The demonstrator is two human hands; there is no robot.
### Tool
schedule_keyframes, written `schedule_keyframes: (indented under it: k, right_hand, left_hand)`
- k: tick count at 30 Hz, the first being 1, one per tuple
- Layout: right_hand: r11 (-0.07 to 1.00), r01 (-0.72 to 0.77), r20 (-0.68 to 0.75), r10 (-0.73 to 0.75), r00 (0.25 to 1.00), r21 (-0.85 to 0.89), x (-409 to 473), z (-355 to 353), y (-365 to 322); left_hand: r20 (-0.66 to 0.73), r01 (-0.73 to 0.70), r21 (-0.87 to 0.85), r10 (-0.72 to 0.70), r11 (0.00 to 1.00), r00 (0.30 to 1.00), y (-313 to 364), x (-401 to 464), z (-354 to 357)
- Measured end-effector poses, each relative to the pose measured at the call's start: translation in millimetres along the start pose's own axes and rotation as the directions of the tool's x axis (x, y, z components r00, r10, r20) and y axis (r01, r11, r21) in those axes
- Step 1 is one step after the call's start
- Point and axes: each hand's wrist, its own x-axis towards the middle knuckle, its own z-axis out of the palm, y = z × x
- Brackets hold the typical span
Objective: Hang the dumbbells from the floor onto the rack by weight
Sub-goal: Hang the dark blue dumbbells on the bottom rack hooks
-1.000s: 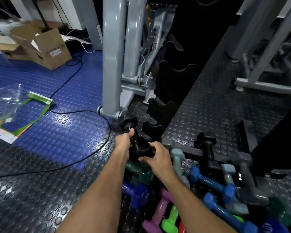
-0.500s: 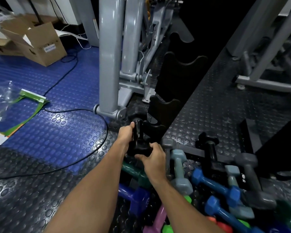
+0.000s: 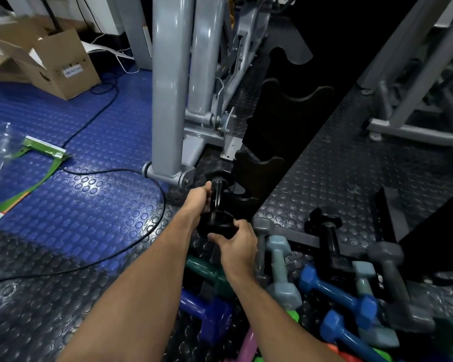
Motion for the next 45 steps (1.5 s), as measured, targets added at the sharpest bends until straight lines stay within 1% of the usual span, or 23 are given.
schedule_keyframes:
  k: [3, 7, 9, 14, 17, 19, 21, 23, 25, 26, 28, 30, 31, 32, 34, 35, 36, 37, 39, 40, 41, 43, 45]
  right_hand:
    - [0.997, -0.071, -0.029, 0.071, 0.997, 0.003, 2.9, 3.9, 4.8]
    - [0.99, -0.136, -0.061, 0.133, 0.989, -0.045, 7.3, 0.4, 9.4]
    - [0.989, -0.137, -0.046, 0.134, 0.99, -0.061, 9.2, -4.9, 10.5]
    - [0.992, -0.087, 0.016, 0.089, 0.996, -0.093, 11.8, -15.5, 11.9]
    - [0.991, -0.078, 0.056, 0.085, 0.995, -0.108, 15.0, -17.7, 11.2]
    - [0.991, -0.047, 0.096, 0.06, 0.994, -0.128, 18.0, -20.9, 14.0]
    - [0.988, -0.006, 0.133, 0.027, 0.991, -0.154, 20.6, -26.3, 15.7]
    - [0.987, 0.036, 0.183, -0.007, 0.983, -0.154, 23.4, -36.7, 15.6]
    - [0.983, 0.084, 0.233, -0.044, 0.971, -0.165, 25.9, -58.9, 15.6]
    - [0.976, 0.116, 0.253, -0.067, 0.965, -0.184, 26.9, -70.1, 18.1]
    - [0.961, 0.147, 0.274, -0.079, 0.959, -0.236, 30.2, -100.5, 26.6]
    - [0.958, 0.116, 0.256, -0.046, 0.966, -0.264, 35.6, -134.7, 38.1]
    - [0.958, 0.087, 0.234, -0.021, 0.972, -0.274, 38.4, -150.4, 44.3]
    - [0.955, 0.058, 0.203, 0.002, 0.979, -0.289, 41.4, -166.2, 50.0]
    - [0.942, 0.012, 0.15, 0.04, 0.988, -0.334, 46.9, -192.2, 62.6]
    - [0.935, -0.003, 0.132, 0.054, 0.99, -0.356, 48.6, -203.0, 68.2]
    - [0.927, -0.014, 0.118, 0.062, 0.991, -0.375, 49.3, -213.1, 75.3]
    - [0.921, -0.023, 0.106, 0.07, 0.992, -0.388, 49.8, -222.7, 81.7]
    - [0.909, -0.034, 0.089, 0.077, 0.993, -0.415, 50.8, -237.2, 94.1]
    - [0.908, -0.033, 0.081, 0.073, 0.994, -0.418, 52.3, -242.3, 100.6]
    - [0.912, -0.039, 0.077, 0.077, 0.994, -0.407, 54.8, -246.6, 106.6]
    - [0.922, -0.067, 0.067, 0.1, 0.993, -0.382, 60.6, -255.8, 114.8]
    - [0.916, -0.077, 0.095, 0.124, 0.988, -0.394, 68.9, -264.2, 121.3]
  left_hand:
    - [0.03, 0.004, 0.017, -0.004, 1.0, 1.0, 5.7, 0.0, 7.6]
    - [0.072, 0.071, -0.007, -0.07, 0.997, 0.995, 6.5, 0.6, 13.6]
    - [0.077, 0.092, 0.014, -0.093, 0.996, 0.993, 3.5, -0.3, 13.3]
    - [0.208, 0.142, 0.065, -0.152, 0.988, 0.966, 3.5, -8.0, 13.0]
    - [0.193, 0.176, 0.073, -0.187, 0.982, 0.963, 3.9, -7.3, 11.6]
    - [0.168, 0.177, 0.042, -0.182, 0.983, 0.969, 5.7, -17.6, 19.3]
    - [0.075, 0.124, -0.027, -0.121, 0.992, 0.99, 7.2, -31.2, 28.7]
    - [-0.057, 0.027, -0.135, -0.035, 0.99, 0.998, 4.1, -35.3, 29.9]
    - [-0.25, -0.095, -0.207, 0.041, 0.974, 0.967, -5.5, -40.7, 30.9]
    - [-0.357, -0.144, -0.224, 0.056, 0.964, 0.932, -12.2, -46.8, 31.7]
    - [-0.544, -0.251, -0.21, 0.101, 0.945, 0.833, -24.3, -73.8, 48.8]
    - [-0.65, -0.378, -0.093, 0.232, 0.921, 0.724, -35.0, -111.0, 74.8]
    - [-0.673, -0.437, -0.026, 0.308, 0.899, 0.673, -40.2, -128.3, 88.3]
    - [-0.667, -0.496, 0.03, 0.387, 0.868, 0.637, -44.8, -143.5, 102.4]
    - [-0.596, -0.574, 0.103, 0.512, 0.812, 0.619, -56.4, -164.2, 127.4]
    - [-0.544, -0.592, 0.114, 0.549, 0.798, 0.635, -61.8, -170.6, 138.2]
    - [-0.48, -0.589, 0.1, 0.558, 0.802, 0.677, -68.0, -173.6, 148.6]
    - [-0.398, -0.565, 0.068, 0.541, 0.823, 0.741, -72.9, -172.5, 158.7]
    - [-0.197, -0.424, -0.027, 0.411, 0.905, 0.89, -80.0, -164.1, 176.2]
    - [-0.103, -0.333, -0.032, 0.328, 0.942, 0.939, -83.4, -158.4, 183.8]
    - [-0.025, -0.25, 0.016, 0.25, 0.968, 0.968, -87.9, -151.5, 191.8]
    - [0.116, -0.14, 0.187, 0.12, 0.972, 0.986, -99.1, -142.0, 207.9]
    - [0.248, -0.098, 0.328, 0.015, 0.94, 0.969, -114.0, -131.7, 226.4]
